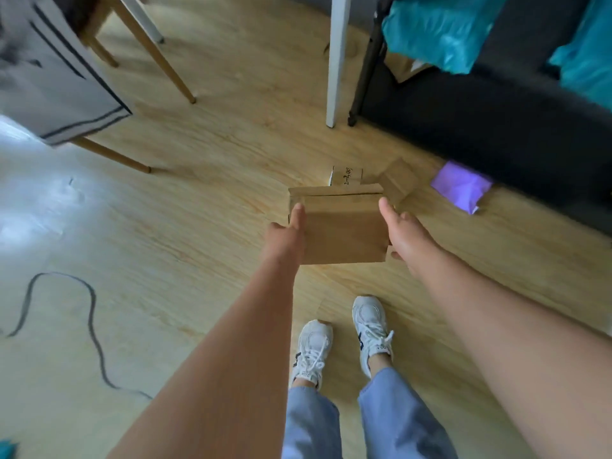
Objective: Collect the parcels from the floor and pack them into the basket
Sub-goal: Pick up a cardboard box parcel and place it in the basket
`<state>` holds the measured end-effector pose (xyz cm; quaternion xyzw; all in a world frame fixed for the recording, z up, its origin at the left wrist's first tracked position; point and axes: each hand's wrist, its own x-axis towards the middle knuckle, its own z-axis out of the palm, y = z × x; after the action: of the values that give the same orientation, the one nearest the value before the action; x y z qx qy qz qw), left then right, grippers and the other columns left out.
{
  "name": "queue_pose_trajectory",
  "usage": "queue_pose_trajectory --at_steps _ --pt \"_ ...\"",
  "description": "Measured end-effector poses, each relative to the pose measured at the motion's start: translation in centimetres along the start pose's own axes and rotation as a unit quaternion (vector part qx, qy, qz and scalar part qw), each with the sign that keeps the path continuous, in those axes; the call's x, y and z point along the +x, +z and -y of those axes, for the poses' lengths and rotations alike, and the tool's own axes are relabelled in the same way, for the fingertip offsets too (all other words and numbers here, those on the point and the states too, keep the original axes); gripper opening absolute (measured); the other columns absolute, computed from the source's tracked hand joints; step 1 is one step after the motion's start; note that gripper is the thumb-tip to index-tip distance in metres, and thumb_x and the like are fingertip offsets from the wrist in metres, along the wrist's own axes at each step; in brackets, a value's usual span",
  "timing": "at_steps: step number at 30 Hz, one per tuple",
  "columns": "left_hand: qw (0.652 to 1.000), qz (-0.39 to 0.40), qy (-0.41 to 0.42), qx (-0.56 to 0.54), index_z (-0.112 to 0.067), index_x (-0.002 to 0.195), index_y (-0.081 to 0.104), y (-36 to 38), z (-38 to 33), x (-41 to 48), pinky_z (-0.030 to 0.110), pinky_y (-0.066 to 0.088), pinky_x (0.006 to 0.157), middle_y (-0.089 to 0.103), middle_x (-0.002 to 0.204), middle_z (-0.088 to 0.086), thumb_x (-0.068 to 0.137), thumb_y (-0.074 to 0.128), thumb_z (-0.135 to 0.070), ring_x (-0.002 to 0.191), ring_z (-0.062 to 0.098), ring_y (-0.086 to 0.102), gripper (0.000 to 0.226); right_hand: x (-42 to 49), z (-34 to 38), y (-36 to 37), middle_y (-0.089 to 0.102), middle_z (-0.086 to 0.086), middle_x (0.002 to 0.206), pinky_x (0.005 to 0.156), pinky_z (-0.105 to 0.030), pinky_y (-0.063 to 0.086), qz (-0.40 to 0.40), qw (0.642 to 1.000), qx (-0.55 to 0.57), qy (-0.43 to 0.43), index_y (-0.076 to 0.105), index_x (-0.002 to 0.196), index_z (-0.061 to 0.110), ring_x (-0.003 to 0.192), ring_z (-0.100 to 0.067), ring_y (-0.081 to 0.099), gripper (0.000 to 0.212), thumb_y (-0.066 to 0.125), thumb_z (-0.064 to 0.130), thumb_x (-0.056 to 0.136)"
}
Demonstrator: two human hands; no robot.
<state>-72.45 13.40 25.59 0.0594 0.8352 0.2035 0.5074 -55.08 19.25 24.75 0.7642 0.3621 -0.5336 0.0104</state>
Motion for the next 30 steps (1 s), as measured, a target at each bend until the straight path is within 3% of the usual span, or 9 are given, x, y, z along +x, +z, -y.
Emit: queue_pose_trajectory --at_steps 3,6,11,14,16,21,24,28,30 --pt "1.000 0.014 0.004 0.013 -0.007 0.138 0.043 -1.4 -2.6 -5.7 0.041 0.044 0.097 0.054 0.130 0.012 0.085 0.044 -0.072 0.118 0.033 0.053 0.083 -5.8 1.6 -4.2 0.052 -0.005 0.134 0.103 -0.046 0.043 -0.018 1.000 0.014 -0.007 0.045 0.139 0.015 0.119 -0.028 0.052 0.083 0.034 0.077 0.084" --pt "0.999 0.023 0.028 0.034 -0.011 0.139 0.040 -2.9 -4.7 -10.7 0.049 0.047 0.099 0.053 0.132 0.013 0.081 0.047 -0.076 0.117 0.034 0.054 0.088 -10.7 2.4 -7.3 0.059 -0.001 0.124 0.099 -0.046 0.047 -0.032 0.997 0.054 -0.038 0.055 0.127 0.021 0.110 -0.025 0.058 0.069 0.046 0.072 0.081" --pt "0.994 0.069 0.074 0.047 -0.014 0.125 0.048 -4.8 -7.1 -18.8 0.046 0.050 0.095 0.059 0.117 0.008 0.072 0.063 -0.066 0.105 0.028 0.059 0.075 -18.2 1.0 -12.6 0.064 -0.002 0.122 0.099 -0.046 0.047 -0.049 0.989 0.138 -0.021 0.059 0.124 0.019 0.109 -0.023 0.062 0.078 0.058 0.064 0.059" --pt "0.986 0.118 0.108 0.040 -0.018 0.118 0.053 -5.2 -8.0 -23.0 0.045 0.048 0.096 0.060 0.111 0.003 0.072 0.070 -0.054 0.102 0.023 0.058 0.061 -22.3 0.0 -15.2 0.065 -0.001 0.113 0.095 -0.040 0.049 -0.072 0.983 0.164 -0.038 0.062 0.110 0.022 0.103 -0.022 0.062 0.035 0.057 0.042 0.082" --pt "0.980 0.149 0.128 0.039 -0.020 0.120 0.055 -5.2 -8.7 -25.3 0.043 0.046 0.097 0.061 0.113 0.001 0.073 0.071 -0.046 0.105 0.022 0.058 0.055 -24.1 -1.2 -16.8 0.065 -0.002 0.110 0.093 -0.039 0.050 -0.086 0.979 0.180 -0.041 0.061 0.104 0.022 0.100 -0.022 0.063 0.023 0.056 0.038 0.087" --pt "0.964 0.187 0.174 0.074 -0.019 0.116 0.057 -4.3 -9.9 -30.7 0.034 0.043 0.085 0.062 0.106 -0.001 0.079 0.072 -0.021 0.102 0.019 0.056 0.040 -29.1 -3.7 -20.3 0.056 0.005 0.105 0.096 -0.040 0.048 -0.134 0.965 0.225 -0.028 0.053 0.109 0.020 0.098 -0.017 0.057 0.054 0.048 0.067 0.085" --pt "0.947 0.207 0.207 0.133 -0.019 0.119 0.057 -3.4 -9.8 -33.7 0.032 0.041 0.080 0.062 0.102 -0.003 0.078 0.069 -0.012 0.094 0.016 0.054 0.043 -31.6 -5.3 -21.8 0.053 0.001 0.087 0.080 -0.035 0.048 -0.179 0.952 0.250 -0.005 0.054 0.098 0.013 0.082 -0.016 0.053 0.070 0.034 0.078 0.083" --pt "0.916 0.217 0.275 0.197 -0.020 0.130 0.051 -0.7 -9.3 -37.5 0.032 0.047 0.078 0.064 0.107 0.000 0.078 0.065 -0.002 0.101 0.022 0.059 0.056 -33.8 -8.2 -24.2 0.062 -0.004 0.113 0.091 -0.046 0.051 -0.197 0.918 0.343 0.012 0.054 0.127 0.017 0.099 -0.023 0.060 0.106 0.031 0.094 0.058" --pt "0.900 0.234 0.286 0.231 -0.021 0.131 0.049 1.2 -9.1 -39.6 0.036 0.050 0.090 0.063 0.113 -0.001 0.080 0.068 -0.008 0.104 0.021 0.058 0.056 -34.7 -10.1 -25.9 0.061 -0.004 0.116 0.093 -0.047 0.050 -0.206 0.900 0.384 0.024 0.052 0.128 0.017 0.101 -0.025 0.059 0.100 0.039 0.088 0.059"
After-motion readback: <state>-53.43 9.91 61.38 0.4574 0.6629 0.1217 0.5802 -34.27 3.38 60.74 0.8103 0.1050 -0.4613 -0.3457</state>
